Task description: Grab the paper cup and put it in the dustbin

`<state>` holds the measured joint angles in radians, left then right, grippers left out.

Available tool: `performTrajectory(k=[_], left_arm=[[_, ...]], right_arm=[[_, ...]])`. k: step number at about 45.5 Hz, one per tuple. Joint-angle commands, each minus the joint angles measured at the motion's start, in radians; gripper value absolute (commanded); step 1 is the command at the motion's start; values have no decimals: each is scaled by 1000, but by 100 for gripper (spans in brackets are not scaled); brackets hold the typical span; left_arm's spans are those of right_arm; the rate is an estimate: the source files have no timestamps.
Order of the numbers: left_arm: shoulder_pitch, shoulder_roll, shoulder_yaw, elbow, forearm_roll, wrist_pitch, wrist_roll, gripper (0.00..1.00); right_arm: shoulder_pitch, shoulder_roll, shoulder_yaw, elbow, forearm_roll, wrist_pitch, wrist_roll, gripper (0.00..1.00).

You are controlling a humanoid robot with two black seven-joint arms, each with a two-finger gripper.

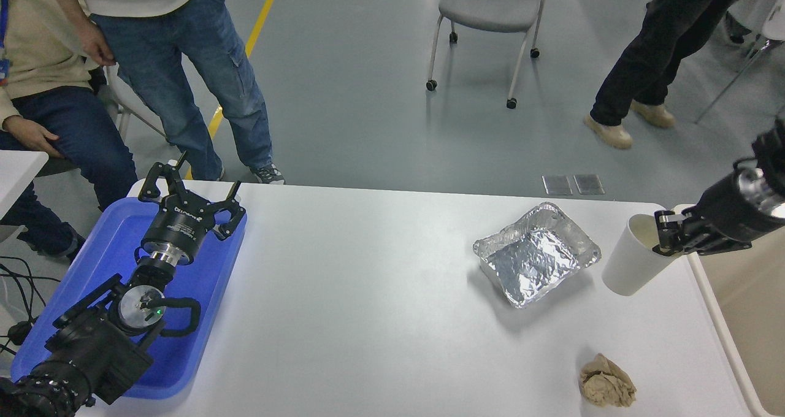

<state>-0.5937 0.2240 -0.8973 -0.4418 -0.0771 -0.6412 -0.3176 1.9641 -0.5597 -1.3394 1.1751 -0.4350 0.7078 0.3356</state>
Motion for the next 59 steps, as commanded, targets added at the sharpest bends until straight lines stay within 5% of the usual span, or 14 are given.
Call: performTrajectory(k=[1,41,59], left_arm=[[0,0,0,0,0,0,0,100],[0,0,1,0,0,0,0,100],[0,0,1,0,0,0,0,100]], right_arm=[[223,6,-87,78,-4,78,0,0],[444,-26,-379,75,13,78,-1,0],[259,-284,-411,-189,13,78,-3,0]])
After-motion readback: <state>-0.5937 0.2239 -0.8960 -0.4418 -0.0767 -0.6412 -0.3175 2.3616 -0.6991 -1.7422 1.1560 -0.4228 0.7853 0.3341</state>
